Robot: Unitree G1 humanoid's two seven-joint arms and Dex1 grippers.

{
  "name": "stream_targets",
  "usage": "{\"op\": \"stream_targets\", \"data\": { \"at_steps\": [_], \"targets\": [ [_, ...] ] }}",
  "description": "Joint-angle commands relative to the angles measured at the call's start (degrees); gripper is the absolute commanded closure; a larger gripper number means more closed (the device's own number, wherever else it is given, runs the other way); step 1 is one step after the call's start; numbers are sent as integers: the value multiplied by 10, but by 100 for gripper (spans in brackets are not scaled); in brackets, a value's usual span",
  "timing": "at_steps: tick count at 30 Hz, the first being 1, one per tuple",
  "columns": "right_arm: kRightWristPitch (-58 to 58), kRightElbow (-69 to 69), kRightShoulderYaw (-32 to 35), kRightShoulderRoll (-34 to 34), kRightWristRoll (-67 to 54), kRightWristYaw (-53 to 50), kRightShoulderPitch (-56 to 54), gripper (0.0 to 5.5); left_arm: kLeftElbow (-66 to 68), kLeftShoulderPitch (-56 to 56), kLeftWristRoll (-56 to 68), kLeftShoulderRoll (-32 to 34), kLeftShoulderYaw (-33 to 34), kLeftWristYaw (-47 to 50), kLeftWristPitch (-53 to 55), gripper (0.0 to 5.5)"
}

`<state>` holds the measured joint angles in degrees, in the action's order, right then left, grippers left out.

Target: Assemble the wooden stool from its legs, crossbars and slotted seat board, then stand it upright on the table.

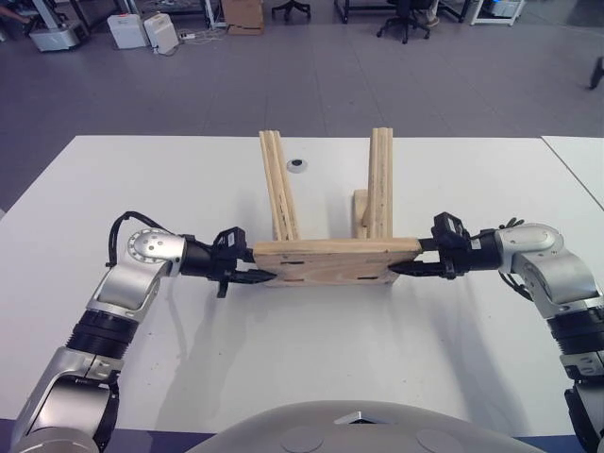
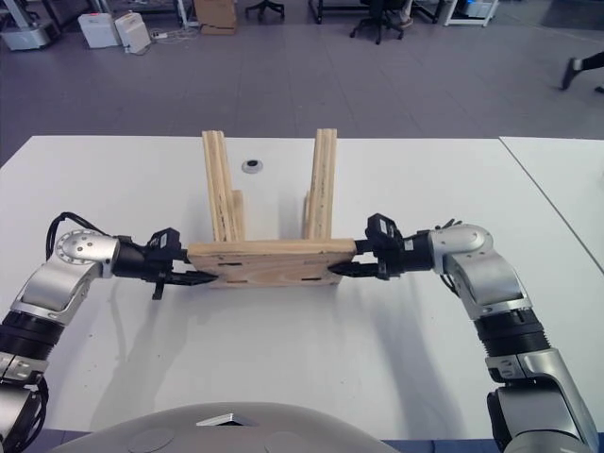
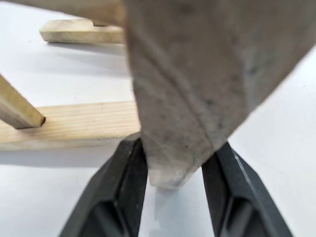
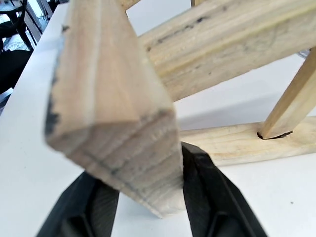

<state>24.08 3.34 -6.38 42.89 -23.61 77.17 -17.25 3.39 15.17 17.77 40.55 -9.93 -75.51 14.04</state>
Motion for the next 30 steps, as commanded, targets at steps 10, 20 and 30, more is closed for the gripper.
{"op": "stream_targets", "data": {
  "at_steps": [10, 20, 30],
  "targets": [
    [684, 275, -184, 131, -480, 153, -669, 403, 137, 487, 805, 199, 29, 118, 785, 416],
    [684, 312, -351, 156, -719, -2, -472, 417, 270, 367, 952, 200, -138, 288, 773, 419],
    [546, 262, 31, 172, -881, -426, -157, 213, 238, 191, 952, 212, 87, 507, 679, 229]
  ]
}}
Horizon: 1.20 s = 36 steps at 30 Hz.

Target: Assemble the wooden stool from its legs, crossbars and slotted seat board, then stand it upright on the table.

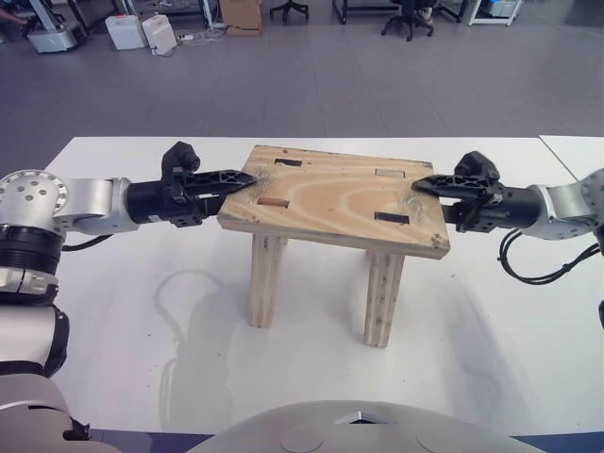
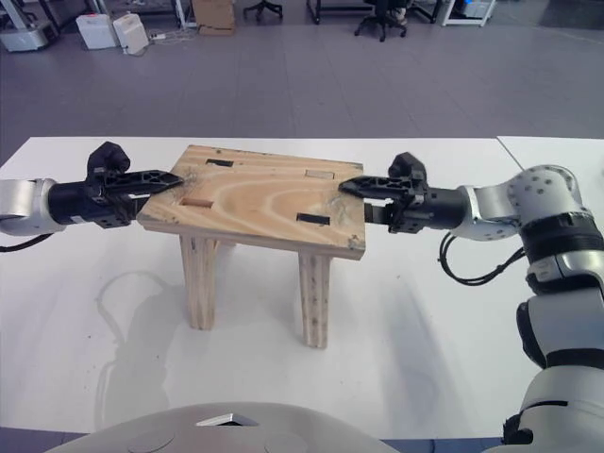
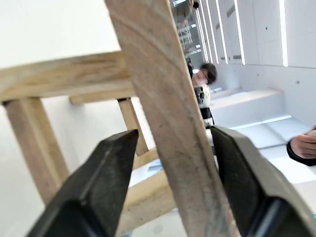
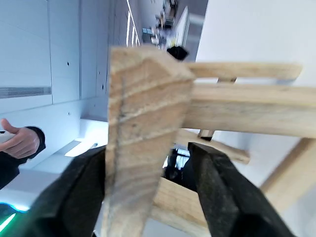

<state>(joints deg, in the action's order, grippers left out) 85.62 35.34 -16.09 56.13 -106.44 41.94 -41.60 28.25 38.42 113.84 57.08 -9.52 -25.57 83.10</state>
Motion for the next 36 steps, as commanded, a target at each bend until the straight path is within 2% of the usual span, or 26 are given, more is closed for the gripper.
{"op": "stream_targets", "data": {
  "at_steps": [1, 2, 3, 5, 6, 8, 10, 13, 17, 25, 36],
  "targets": [
    [-94, -87, 182, 47, -59, -89, 123, 209, -15, -57, -10, 61, 120, 0, -17, 209],
    [-128, -123, 240, 45, -38, -95, 166, 209, -31, -82, -29, 66, 163, -8, -37, 191],
    [-214, -175, 285, 24, 41, -107, 216, 209, -65, -124, -96, 60, 216, -17, -110, 191],
    [-379, -240, 305, -25, 212, -129, 273, 209, -126, -186, -232, 29, 266, -11, -252, 191],
    [-478, -247, 285, -55, 318, -147, 291, 209, -156, -210, -329, 2, 254, 7, -345, 191],
    [-634, -224, 253, -124, 473, -186, 318, 209, -211, -264, -541, -48, 177, 31, -526, 191],
    [-729, -150, 252, -172, 556, -210, 308, 209, -216, -284, -662, -115, 136, 91, -624, 191],
    [-832, -69, 242, -201, 658, -222, 290, 209, -172, -299, -827, -188, 81, 174, -751, 191],
    [-902, 11, 256, -217, 724, -214, 231, 209, -154, -282, -883, -255, 94, 210, -788, 191],
    [-982, 133, 313, -236, 787, -172, 147, 209, -69, -186, -973, -312, 127, 222, -801, 191],
    [-1015, 172, 333, -252, 833, -139, 124, 209, -49, -174, -1009, -339, 167, 211, -799, 191]
  ]
}}
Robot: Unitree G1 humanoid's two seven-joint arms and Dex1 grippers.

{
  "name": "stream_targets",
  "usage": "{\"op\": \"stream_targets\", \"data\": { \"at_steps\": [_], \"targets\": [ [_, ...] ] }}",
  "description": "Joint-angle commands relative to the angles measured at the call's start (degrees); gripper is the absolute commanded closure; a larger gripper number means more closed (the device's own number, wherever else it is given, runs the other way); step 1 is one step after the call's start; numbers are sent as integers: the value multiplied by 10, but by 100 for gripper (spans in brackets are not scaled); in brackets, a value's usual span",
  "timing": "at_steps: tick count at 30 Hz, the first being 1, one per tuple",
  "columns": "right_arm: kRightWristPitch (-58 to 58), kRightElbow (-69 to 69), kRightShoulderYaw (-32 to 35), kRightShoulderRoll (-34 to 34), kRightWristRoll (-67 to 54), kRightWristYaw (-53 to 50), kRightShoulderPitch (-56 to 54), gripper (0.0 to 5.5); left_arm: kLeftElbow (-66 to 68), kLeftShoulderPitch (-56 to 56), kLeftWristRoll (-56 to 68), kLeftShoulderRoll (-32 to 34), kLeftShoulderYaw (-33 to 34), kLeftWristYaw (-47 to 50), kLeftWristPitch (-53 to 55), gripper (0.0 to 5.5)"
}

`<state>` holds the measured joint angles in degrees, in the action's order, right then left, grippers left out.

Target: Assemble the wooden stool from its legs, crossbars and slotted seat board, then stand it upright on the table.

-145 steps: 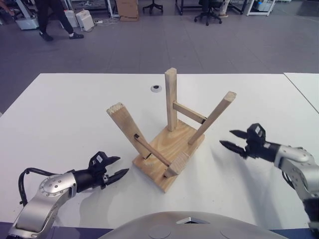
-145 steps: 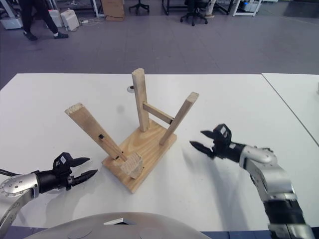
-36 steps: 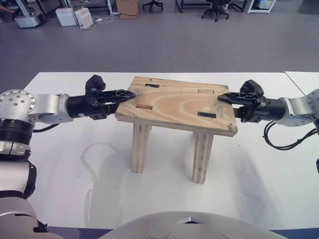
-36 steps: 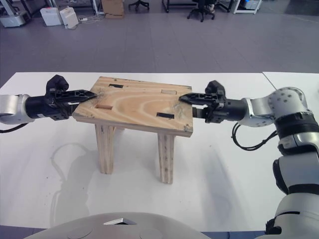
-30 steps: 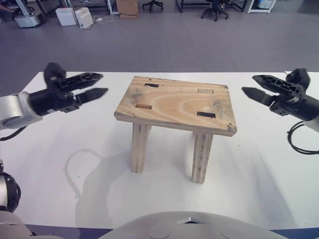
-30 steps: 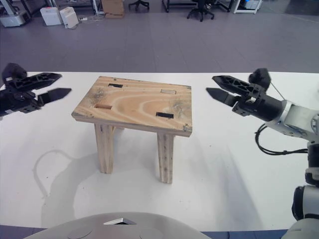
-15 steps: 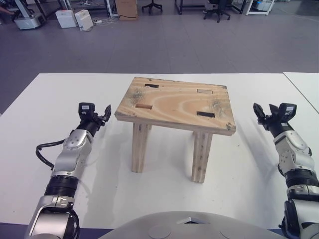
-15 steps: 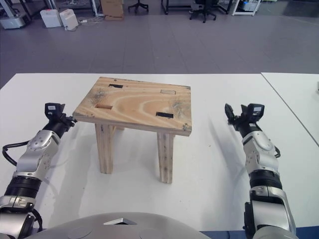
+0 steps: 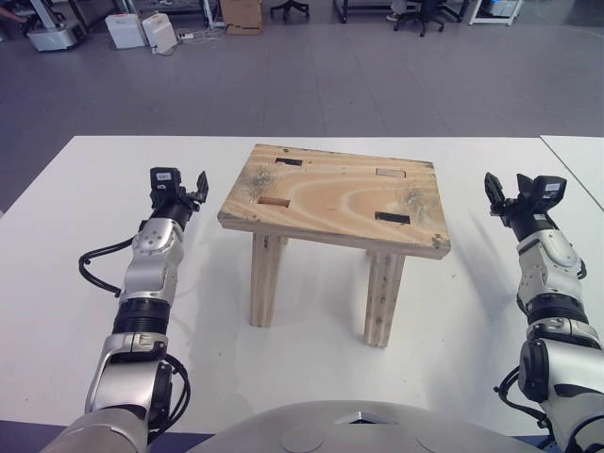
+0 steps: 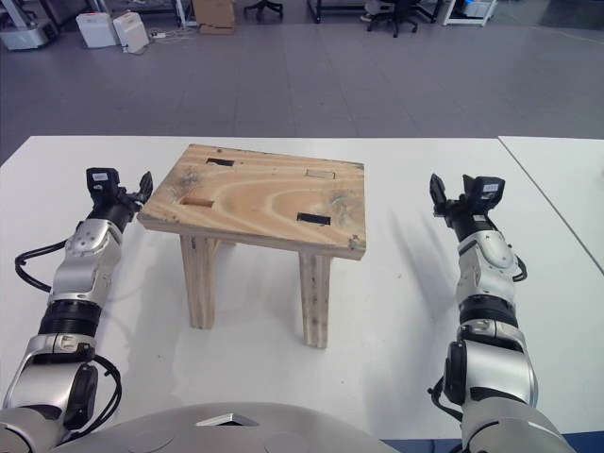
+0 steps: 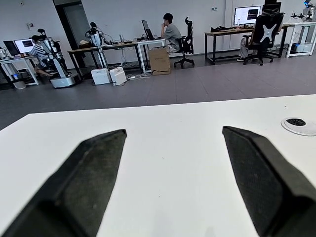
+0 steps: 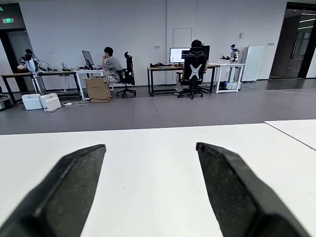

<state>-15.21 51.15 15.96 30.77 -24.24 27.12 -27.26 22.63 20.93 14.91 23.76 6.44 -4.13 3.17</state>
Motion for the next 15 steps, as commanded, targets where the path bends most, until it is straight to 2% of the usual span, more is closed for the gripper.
{"op": "stream_targets", "data": {
  "at_steps": [1, 15],
  "targets": [
    [-8, 19, 16, 4, 13, 9, -22, 209, 9, 2, -23, -7, 7, -5, -4, 191],
    [-21, 41, 42, 22, 43, 26, -42, 209, 22, 10, -63, -9, 26, -18, -34, 191]
  ]
}}
